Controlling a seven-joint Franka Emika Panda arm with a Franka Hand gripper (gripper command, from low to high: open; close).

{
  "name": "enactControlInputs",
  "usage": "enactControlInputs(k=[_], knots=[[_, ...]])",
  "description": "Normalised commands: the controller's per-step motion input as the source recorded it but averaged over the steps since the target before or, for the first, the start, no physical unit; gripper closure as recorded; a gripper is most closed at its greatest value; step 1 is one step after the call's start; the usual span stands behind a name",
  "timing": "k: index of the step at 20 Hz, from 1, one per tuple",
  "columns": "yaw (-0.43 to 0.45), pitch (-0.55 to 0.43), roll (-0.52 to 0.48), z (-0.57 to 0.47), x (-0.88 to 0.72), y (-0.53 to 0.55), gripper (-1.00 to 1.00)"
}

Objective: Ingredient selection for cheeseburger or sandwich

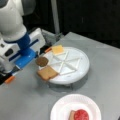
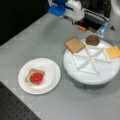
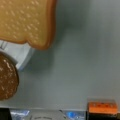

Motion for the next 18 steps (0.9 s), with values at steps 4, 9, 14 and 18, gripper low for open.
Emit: enactControlInputs(k=[4,9,14,18], knots=[[-0.026,-0.250,0.551,-0.21,0.13,-0.14,-1.00],[-0.052,-0.342,0.619,-0.25,0.04,-0.15,-1.00],[-0.037,-0.242,0.561,-0.25,0.02,-0.10,-1.00],[-0.031,-0.132,0.492,-0.17,0.07,-0.03,-1.00]])
